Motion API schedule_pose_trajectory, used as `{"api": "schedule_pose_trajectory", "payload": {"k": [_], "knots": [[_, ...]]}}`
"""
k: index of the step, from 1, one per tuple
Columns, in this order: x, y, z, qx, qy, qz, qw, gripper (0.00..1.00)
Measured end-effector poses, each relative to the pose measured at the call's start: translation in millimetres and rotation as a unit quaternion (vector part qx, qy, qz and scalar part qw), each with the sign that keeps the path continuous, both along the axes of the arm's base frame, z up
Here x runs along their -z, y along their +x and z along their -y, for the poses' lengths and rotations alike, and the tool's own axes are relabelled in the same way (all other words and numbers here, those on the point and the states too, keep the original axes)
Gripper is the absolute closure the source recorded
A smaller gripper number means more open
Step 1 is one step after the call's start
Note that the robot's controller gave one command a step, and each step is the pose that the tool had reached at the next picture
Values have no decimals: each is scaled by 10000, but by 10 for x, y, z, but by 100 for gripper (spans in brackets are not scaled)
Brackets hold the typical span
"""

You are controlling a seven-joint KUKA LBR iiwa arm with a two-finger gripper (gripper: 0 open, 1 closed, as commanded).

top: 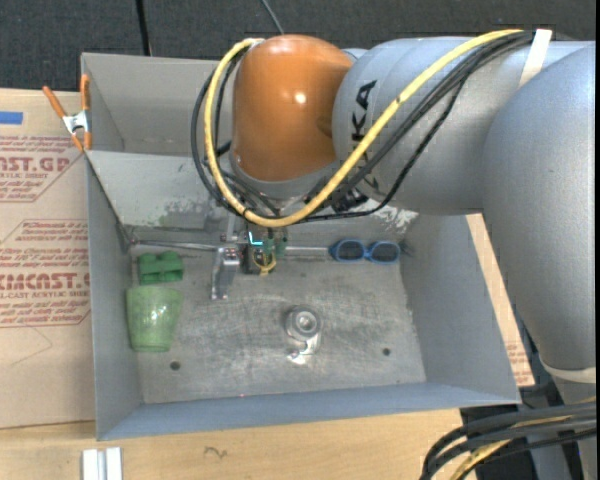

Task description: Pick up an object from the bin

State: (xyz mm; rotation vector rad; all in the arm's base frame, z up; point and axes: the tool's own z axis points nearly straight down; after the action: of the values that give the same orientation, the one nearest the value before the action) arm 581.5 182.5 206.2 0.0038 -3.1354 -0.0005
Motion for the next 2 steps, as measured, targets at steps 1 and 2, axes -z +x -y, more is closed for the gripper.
{"api": "schedule_pose_trajectory", "payload": {"k": [1,2], "knots": [[1108,129,-423,-776,-37,93,9969,0],[1121,133,-392,-768,-66,73,9970,100]]}}
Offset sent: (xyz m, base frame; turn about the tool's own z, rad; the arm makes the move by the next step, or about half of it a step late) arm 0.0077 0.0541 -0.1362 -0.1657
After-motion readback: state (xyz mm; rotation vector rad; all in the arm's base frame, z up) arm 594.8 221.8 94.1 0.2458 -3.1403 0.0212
